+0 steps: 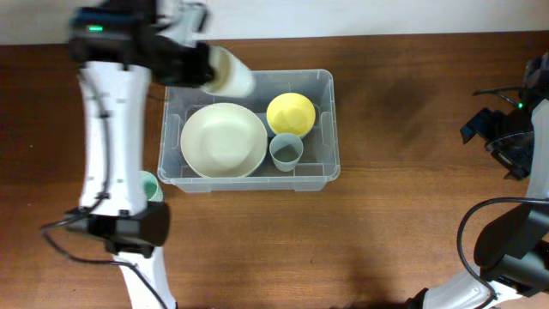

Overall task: Pack container
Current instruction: 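Carry the white cup over the bin and drop it onto the grey cup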

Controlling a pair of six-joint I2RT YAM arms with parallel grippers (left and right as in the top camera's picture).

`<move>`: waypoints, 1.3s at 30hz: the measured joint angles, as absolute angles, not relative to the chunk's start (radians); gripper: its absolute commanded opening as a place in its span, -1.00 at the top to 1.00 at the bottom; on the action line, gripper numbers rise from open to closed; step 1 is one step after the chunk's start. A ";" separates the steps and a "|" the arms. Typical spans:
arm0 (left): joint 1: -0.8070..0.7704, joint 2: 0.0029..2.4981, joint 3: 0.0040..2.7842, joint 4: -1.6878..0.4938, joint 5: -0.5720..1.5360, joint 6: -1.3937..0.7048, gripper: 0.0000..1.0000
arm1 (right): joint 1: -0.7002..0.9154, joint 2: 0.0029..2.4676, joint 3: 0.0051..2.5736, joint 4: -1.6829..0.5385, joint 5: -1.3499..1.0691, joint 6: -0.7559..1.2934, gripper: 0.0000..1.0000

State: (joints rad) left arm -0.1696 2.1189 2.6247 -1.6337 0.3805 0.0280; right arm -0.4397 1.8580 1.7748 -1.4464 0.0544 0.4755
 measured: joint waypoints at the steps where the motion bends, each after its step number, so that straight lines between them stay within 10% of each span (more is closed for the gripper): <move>1: -0.203 2.119 2.609 -1.632 0.366 0.031 0.99 | -0.440 1.858 1.775 -1.446 0.054 0.475 -0.98; 39: -0.419 2.119 2.075 -1.319 0.256 0.043 0.82 | -0.440 1.858 1.775 -1.446 0.054 0.474 -0.98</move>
State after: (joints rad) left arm -0.4191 2.1189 2.0747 -1.3186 0.2562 0.0425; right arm -0.4397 1.8580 1.7752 -1.4460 0.0540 0.4744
